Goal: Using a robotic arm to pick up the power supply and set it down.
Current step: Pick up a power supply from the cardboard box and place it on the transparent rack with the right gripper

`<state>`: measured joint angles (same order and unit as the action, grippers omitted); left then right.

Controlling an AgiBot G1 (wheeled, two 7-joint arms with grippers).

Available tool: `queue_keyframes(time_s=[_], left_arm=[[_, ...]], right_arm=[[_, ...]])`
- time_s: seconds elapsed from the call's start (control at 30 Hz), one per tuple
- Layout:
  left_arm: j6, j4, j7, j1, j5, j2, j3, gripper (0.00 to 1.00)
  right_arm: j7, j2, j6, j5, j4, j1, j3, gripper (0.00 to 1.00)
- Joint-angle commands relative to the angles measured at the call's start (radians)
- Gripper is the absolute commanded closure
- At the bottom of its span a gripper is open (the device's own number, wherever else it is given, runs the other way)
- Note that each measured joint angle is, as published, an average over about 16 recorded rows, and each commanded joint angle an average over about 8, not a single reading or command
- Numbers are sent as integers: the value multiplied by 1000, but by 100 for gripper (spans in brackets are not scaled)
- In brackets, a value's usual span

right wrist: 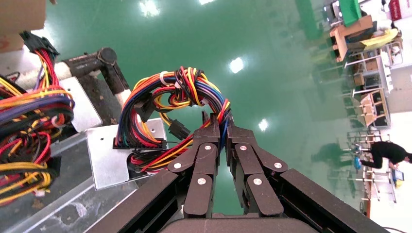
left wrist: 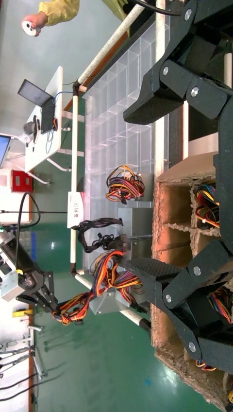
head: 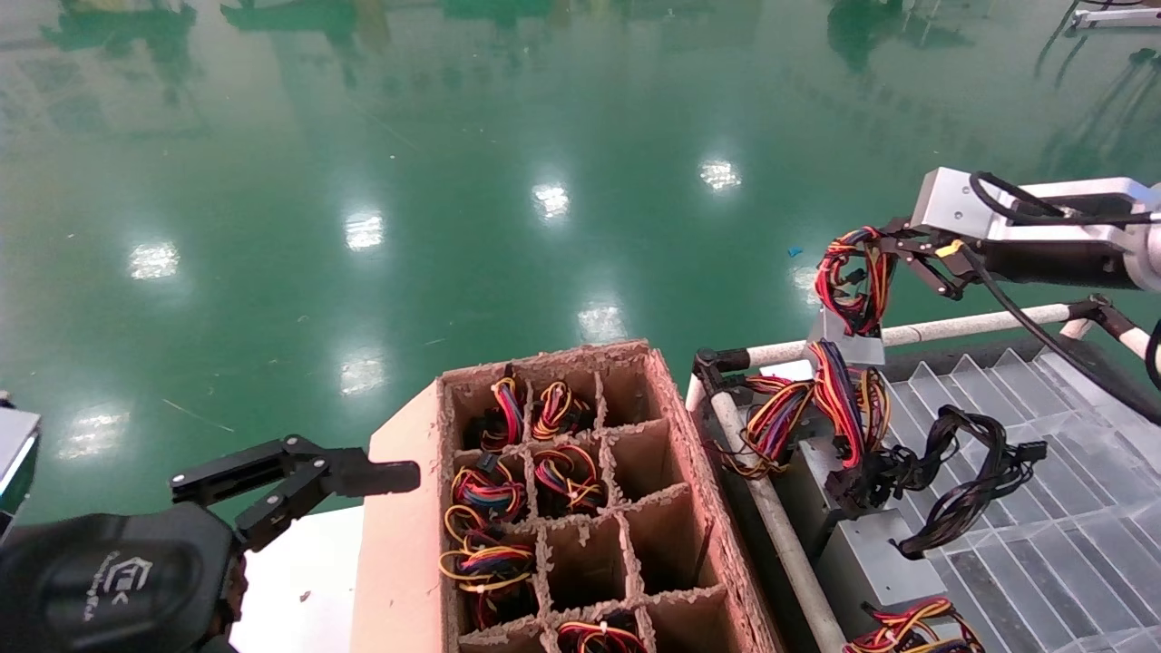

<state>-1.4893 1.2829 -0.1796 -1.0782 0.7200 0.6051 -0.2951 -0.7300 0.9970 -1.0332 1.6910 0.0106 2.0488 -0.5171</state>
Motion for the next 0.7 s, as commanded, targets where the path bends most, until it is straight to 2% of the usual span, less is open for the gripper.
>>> queue_keyframes(time_s=[0.03,0.7], left_arm=[[0,0,0,0,0,0,0,0],[1,0,1,0,-1,-1,-1,0]], right_arm=[[2,2,-3,-1,-1,-1,1,100],[13,-9,-26,4,1,-13,-3,100]])
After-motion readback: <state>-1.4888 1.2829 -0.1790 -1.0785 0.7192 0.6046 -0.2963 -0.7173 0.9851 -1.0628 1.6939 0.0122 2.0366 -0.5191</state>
